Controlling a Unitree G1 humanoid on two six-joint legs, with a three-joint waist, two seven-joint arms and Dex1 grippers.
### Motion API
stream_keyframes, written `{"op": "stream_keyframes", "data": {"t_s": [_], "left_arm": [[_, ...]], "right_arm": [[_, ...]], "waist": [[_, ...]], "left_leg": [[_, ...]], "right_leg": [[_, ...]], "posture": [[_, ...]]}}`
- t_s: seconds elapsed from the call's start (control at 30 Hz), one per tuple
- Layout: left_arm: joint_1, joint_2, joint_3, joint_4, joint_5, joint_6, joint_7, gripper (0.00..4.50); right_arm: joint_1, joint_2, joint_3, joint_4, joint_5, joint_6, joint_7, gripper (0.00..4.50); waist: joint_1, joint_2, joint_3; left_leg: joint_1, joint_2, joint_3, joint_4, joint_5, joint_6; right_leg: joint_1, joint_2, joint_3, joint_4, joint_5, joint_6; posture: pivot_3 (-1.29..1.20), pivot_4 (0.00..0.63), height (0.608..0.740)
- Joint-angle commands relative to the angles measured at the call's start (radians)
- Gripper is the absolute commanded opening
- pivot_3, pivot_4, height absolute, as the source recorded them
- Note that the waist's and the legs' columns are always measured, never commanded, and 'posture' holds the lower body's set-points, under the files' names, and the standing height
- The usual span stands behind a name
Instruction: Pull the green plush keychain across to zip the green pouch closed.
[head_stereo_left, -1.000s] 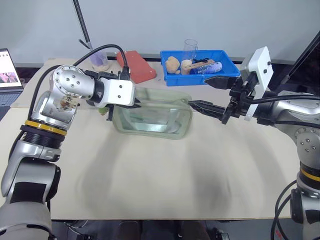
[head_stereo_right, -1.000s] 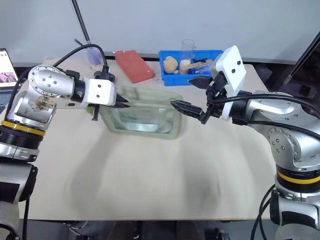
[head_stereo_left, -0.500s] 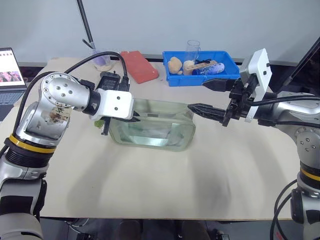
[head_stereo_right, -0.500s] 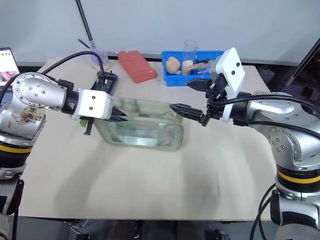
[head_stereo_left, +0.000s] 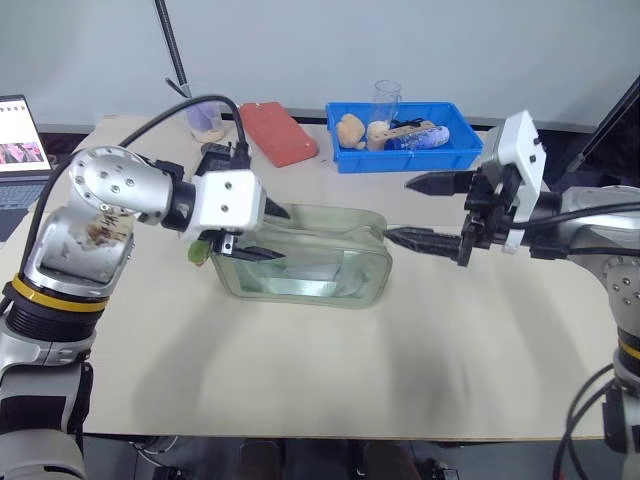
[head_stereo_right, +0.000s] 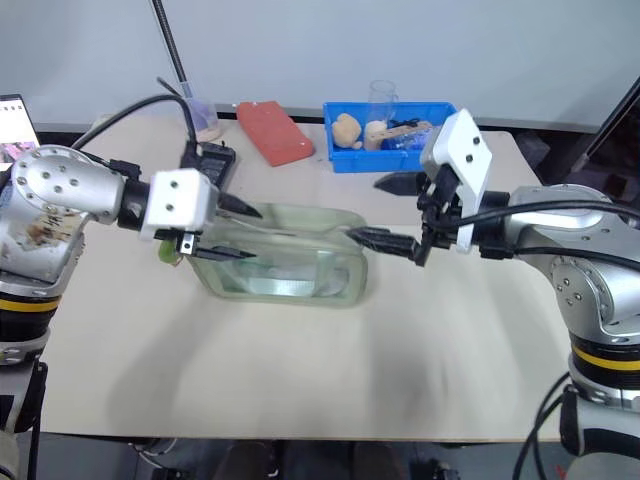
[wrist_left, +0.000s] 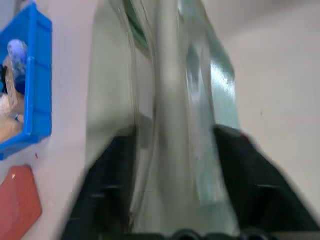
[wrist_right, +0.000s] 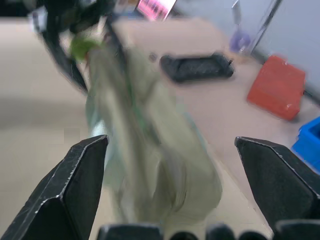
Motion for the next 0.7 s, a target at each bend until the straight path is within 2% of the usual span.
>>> {"op": "stream_keyframes", "data": {"t_s": [0.03, 0.13, 0.23, 0.33, 0.47, 0.67, 0.7], "left_arm": [[-0.062, -0.035, 0.103, -0.078, -0.213, 0.189, 0.003, 4.47], [-0.053, -0.059, 0.141, -0.125, -0.326, 0.289, 0.025, 4.47], [-0.023, -0.048, 0.14, -0.167, -0.358, 0.313, 0.029, 4.47], [-0.003, -0.039, 0.136, -0.192, -0.372, 0.317, 0.034, 4.5], [0.01, -0.032, 0.139, -0.206, -0.376, 0.32, 0.047, 4.5], [0.034, -0.005, 0.172, -0.206, -0.388, 0.345, 0.103, 4.5], [0.033, 0.0, 0.184, -0.2, -0.394, 0.357, 0.118, 4.5]], "right_arm": [[0.006, -0.043, 0.05, -0.021, -0.066, -0.101, 0.065, 4.5], [0.008, -0.038, 0.108, 0.002, -0.12, -0.156, 0.09, 4.5], [0.006, -0.028, 0.143, 0.03, -0.15, -0.189, 0.112, 4.5], [0.008, -0.015, 0.177, 0.071, -0.195, -0.231, 0.124, 3.72], [0.006, 0.002, 0.212, 0.126, -0.253, -0.287, 0.139, 2.3], [0.006, 0.039, 0.217, 0.137, -0.261, -0.295, 0.158, 0.2], [0.005, 0.042, 0.215, 0.136, -0.261, -0.293, 0.161, 0.03]], "waist": [[-0.002, 0.0, 0.0], [-0.004, 0.0, 0.0], [-0.007, 0.0, 0.0], [-0.004, 0.0, 0.0], [-0.001, 0.0, 0.0], [-0.001, 0.0, 0.0], [-0.001, 0.0, 0.0]], "left_leg": [[0.0, 0.0, 0.0, 0.0, 0.0, 0.0], [0.001, 0.0, 0.0, 0.0, 0.0, 0.0], [0.001, 0.0, 0.0, 0.0, 0.0, 0.0], [0.001, 0.0, 0.0, 0.0, 0.0, 0.0], [0.001, 0.0, 0.0, 0.001, 0.0, 0.0], [0.001, 0.0, -0.001, 0.001, 0.0, 0.0], [0.001, 0.0, -0.001, 0.001, 0.0, 0.0]], "right_leg": [[0.0, 0.0, 0.0, 0.0, -0.001, 0.001], [0.0, 0.0, 0.0, 0.001, -0.001, 0.002], [0.0, 0.001, 0.0, 0.002, -0.001, 0.003], [0.0, 0.001, 0.0, 0.002, -0.001, 0.003], [0.001, 0.0, 0.0, 0.001, -0.001, 0.002], [0.001, 0.0, 0.0, 0.001, -0.002, 0.001], [0.001, 0.001, 0.0, 0.001, -0.002, 0.001]], "posture": [[0.0, 0.15, 0.74], [0.0, 0.15, 0.74], [0.0, 0.15, 0.74], [0.0, 0.15, 0.74], [0.0, 0.15, 0.74], [0.0, 0.15, 0.74], [0.0, 0.15, 0.74]]}}
